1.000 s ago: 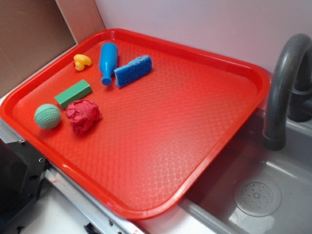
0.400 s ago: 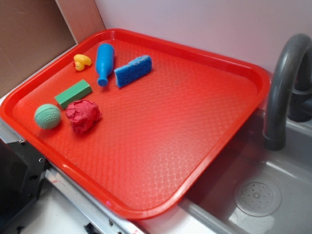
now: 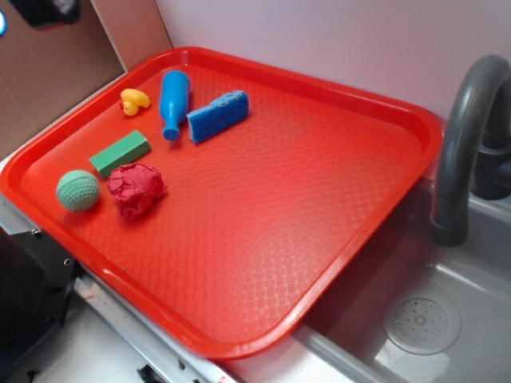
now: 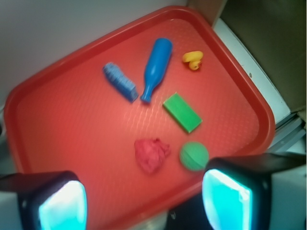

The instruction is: Grab the blue bottle.

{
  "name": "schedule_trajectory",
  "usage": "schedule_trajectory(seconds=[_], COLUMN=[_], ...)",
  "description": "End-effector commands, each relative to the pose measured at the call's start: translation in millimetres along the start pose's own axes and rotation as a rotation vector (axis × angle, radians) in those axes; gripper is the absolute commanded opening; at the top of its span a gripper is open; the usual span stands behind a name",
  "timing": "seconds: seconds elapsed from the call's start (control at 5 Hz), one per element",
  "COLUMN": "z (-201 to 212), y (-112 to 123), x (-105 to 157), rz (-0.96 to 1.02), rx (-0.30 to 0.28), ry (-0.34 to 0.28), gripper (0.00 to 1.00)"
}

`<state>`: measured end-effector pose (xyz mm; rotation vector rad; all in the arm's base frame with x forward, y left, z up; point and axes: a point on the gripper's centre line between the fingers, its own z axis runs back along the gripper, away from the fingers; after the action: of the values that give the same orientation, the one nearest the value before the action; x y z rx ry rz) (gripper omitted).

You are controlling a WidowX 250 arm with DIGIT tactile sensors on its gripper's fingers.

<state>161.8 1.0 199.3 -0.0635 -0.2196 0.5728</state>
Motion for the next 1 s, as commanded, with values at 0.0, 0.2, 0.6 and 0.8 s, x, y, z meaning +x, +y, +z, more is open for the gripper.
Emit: schedule_trajectory(seconds=[0.0,0.2,0.6,0.8], z=[-51.1,-78.4,-123.3,-147.1], y=[12.9,23.7,37.1,36.0], x=[53.2,78.6,105.9,114.6], rz=[0.253,0.332,0.399,0.389], rx=[0.057,0.115,0.211,0.201], ry=[-0.139,-0.166,-0.194,-0.189], gripper=[1.0,1.0,1.0,1.0])
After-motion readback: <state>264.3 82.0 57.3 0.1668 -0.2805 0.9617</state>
